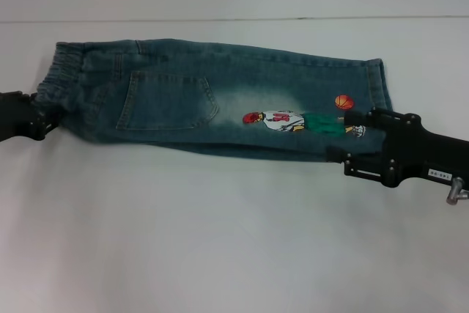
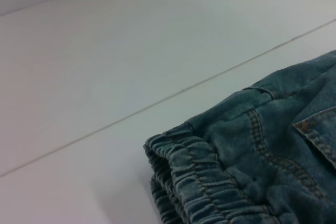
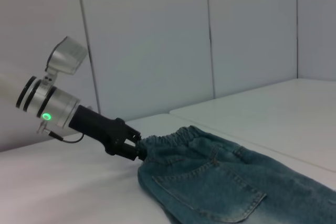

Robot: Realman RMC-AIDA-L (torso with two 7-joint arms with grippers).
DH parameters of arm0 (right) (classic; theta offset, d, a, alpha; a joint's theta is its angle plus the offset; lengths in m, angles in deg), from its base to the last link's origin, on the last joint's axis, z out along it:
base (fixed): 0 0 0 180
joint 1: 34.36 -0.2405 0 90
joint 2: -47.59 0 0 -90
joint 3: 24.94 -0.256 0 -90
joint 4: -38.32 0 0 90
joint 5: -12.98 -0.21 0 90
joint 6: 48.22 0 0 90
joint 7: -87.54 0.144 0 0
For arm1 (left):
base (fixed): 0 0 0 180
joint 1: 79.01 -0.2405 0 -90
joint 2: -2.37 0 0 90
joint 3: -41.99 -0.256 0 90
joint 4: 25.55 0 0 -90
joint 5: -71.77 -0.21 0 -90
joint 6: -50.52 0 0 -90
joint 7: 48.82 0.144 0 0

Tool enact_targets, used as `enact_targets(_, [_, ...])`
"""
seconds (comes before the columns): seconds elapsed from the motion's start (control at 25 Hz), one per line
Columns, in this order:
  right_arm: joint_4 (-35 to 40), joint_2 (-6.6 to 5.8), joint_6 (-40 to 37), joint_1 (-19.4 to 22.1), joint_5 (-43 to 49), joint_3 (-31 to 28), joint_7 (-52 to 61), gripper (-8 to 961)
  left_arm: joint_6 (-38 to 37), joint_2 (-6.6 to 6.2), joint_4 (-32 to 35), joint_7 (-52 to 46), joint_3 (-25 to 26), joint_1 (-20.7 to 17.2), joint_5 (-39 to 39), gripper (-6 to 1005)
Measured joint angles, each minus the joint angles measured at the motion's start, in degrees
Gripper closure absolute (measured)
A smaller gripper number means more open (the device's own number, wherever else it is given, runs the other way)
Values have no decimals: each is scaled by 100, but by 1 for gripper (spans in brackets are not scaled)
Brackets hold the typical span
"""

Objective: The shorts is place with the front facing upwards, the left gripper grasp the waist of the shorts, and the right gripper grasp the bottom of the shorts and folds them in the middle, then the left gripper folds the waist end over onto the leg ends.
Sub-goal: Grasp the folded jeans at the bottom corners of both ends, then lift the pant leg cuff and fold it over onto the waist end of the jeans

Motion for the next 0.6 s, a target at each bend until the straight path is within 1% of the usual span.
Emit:
enact_targets(0.24, [-57, 2, 123, -16, -167, 0, -9, 174, -155, -2, 73, -22, 2, -18, -2, 586])
enact_targets(0.48, [-516, 15, 546, -96, -669, 35, -392, 174, -557, 10, 413, -436, -55, -19, -9, 619])
enact_targets(0.6, [-728, 20, 739, -136, -904, 36, -651, 174, -745, 8, 724, -862, -233, -33, -93, 725])
